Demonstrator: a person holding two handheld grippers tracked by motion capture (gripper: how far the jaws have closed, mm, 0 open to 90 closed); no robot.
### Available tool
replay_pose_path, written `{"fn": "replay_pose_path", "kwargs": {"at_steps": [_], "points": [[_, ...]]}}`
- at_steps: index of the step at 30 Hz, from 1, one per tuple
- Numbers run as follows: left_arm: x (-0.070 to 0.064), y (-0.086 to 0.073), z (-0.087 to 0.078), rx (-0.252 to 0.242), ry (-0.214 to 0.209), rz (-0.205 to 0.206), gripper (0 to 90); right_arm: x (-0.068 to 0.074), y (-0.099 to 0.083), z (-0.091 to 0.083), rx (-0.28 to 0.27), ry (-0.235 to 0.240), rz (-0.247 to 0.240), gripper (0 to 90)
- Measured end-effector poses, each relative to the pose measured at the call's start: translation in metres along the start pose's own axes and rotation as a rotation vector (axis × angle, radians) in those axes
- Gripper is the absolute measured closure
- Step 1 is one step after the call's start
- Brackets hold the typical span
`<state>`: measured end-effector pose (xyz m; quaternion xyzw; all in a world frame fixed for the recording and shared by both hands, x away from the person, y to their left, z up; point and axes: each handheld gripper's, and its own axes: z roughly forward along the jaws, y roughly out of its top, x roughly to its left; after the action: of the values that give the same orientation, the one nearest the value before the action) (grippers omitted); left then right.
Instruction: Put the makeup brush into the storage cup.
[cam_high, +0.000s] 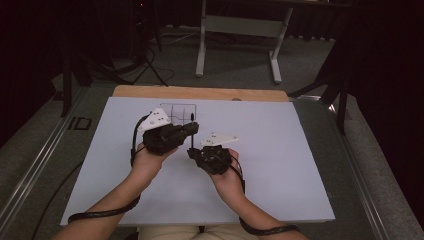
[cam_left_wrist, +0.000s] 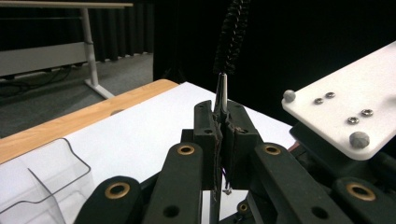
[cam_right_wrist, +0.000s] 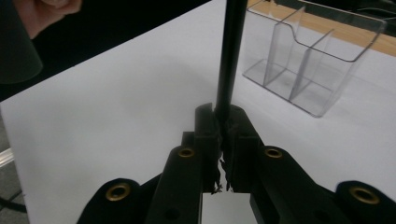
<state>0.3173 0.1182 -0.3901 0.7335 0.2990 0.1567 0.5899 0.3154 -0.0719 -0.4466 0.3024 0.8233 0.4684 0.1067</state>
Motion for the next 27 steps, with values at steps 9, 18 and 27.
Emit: {"fn": "replay_pose_path", "kwargs": {"at_steps": [9,18,27], "points": [[0.000,0.005,-0.006,-0.020,0.020,0.022,86.2,0.005,0.001,0.004,0.022,0.002,-0.016,55.1],[0.006,0.006,-0.015,-0.037,0.042,0.020,86.2,-0.001,-0.004,0.000,0.011,-0.006,0.002,39.2],[0.011,0.008,-0.022,-0.050,0.063,0.011,86.2,-0.010,-0.010,-0.008,0.023,0.006,0.023,17.9]]}}
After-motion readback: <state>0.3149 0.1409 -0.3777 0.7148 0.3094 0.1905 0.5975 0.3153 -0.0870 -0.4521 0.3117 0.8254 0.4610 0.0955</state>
